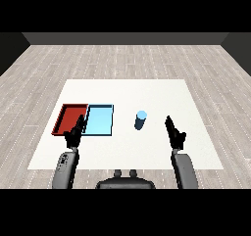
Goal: Pick the blue can and put it in the blue box
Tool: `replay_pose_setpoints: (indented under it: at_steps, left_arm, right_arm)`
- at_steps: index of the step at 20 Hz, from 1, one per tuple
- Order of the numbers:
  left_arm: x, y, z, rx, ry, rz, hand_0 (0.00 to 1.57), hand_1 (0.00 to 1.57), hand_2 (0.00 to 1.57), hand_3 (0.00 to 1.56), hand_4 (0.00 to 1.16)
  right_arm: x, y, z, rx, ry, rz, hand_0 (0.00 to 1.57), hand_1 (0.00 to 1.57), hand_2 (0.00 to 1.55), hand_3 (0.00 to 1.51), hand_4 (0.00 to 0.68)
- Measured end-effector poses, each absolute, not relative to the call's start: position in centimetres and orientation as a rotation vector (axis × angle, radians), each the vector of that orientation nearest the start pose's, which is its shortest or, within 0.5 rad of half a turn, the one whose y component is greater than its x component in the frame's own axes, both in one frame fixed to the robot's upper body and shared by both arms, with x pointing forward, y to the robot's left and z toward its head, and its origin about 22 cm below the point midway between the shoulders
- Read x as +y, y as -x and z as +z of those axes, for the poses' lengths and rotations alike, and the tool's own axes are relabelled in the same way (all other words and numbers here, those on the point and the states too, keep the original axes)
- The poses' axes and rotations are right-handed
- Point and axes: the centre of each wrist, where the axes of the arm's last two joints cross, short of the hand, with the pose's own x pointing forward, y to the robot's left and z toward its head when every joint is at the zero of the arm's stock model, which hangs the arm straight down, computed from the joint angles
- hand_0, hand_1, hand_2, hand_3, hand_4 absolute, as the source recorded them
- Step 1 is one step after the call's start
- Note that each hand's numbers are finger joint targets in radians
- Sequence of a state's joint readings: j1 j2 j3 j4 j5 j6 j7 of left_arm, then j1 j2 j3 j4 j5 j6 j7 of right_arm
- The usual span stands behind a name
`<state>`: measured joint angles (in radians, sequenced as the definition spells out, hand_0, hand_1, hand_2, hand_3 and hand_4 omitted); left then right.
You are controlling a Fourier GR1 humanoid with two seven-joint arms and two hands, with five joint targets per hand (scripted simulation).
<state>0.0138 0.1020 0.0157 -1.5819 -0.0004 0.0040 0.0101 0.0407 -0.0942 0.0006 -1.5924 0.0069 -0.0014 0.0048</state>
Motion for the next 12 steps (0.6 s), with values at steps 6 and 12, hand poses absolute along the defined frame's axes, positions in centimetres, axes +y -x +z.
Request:
replay_pose_setpoints:
  at_steps: [6,12]
  left_arm:
    - [25.1,-23.6,0.1,-1.554,-0.076,-0.088,0.00,0.00,0.00,0.00,0.00]
    - [24.1,-23.8,1.8,-1.890,0.041,0.013,0.00,0.00,0.00,0.00,0.00]
  right_arm:
    - [-26.1,-27.0,0.6,-1.573,0.101,0.082,0.00,0.00,0.00,0.00,0.000]
    - [-25.3,-28.9,2.3,-1.816,-0.112,0.026,0.00,0.00,0.00,0.00,0.000]
